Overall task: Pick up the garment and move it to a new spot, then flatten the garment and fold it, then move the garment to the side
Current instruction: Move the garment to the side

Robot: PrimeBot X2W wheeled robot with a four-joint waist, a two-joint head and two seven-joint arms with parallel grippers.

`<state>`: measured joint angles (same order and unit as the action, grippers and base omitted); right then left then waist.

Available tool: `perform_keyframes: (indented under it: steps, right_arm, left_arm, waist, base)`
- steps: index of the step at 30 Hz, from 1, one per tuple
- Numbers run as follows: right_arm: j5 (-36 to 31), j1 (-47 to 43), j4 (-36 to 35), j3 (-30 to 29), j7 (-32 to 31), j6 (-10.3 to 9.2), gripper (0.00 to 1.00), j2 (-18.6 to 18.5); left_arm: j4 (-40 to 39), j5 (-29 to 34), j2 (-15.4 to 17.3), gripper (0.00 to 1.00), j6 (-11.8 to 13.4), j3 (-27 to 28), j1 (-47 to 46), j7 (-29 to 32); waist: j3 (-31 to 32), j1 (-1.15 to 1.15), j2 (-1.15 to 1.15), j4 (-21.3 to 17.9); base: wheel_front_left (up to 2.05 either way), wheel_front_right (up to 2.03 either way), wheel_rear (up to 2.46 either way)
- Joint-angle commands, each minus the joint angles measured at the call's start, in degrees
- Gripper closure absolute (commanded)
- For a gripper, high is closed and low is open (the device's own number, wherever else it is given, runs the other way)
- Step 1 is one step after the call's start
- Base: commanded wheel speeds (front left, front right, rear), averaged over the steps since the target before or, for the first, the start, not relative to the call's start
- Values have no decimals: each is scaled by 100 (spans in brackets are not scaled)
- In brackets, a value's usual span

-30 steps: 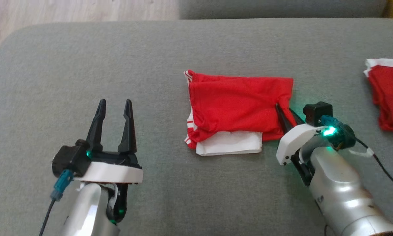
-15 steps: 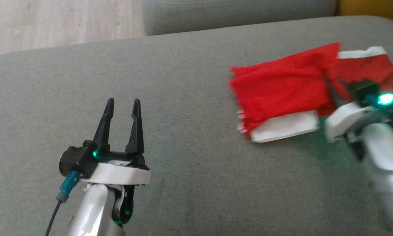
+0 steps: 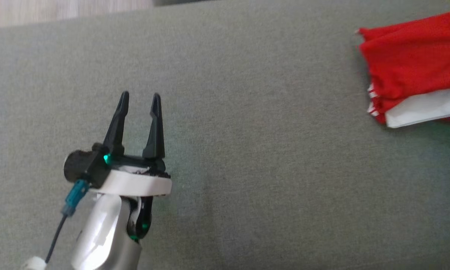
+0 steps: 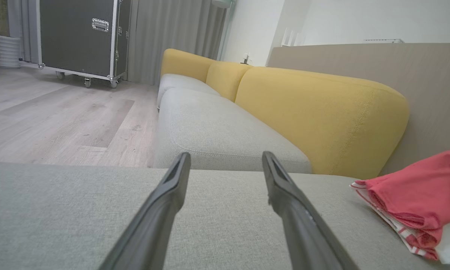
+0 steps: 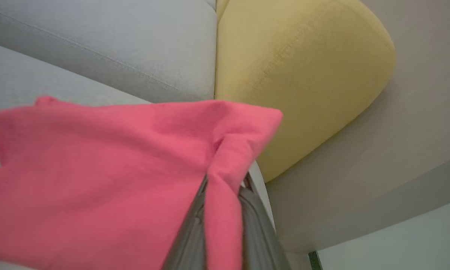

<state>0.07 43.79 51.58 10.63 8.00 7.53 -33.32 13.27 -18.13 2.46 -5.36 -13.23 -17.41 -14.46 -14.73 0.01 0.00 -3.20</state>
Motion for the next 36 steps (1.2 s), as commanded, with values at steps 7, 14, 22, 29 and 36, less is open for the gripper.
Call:
perform_keyframes:
  steps: [7, 14, 22, 29, 36]
  right_arm:
    - [-194, 187, 182, -366, -190, -4, 100, -413]
    - [-339, 149, 348, -722, -138, -4, 0, -329]
    - [-623, 126, 176, -1198, 103, -4, 0, 59]
    - [-749, 107, -421, -1246, 367, -4, 0, 857]
    - [-444, -180, -1098, -1087, 510, -4, 0, 1844]
  left_arm:
    - [-116, 90, 42, 0, -78, 173, -365, -54]
    - [-66, 110, 42, 0, -105, 202, -431, -54]
    - [-5, 131, 42, 0, -126, 347, -317, -54]
    - [-62, 136, 42, 0, -100, 578, -54, -54]
    - [-142, 98, 42, 0, -61, 730, 274, -54]
  waist:
    - [-375, -1, 0, 119]
    - [-408, -1, 0, 122]
    - [-18, -1, 0, 59]
    - [521, -1, 0, 13]
    - [1035, -1, 0, 22]
  base:
    - [0, 0, 0]
    - [0, 0, 0]
    - [0, 0, 0]
    - [0, 0, 0]
    - [0, 0, 0]
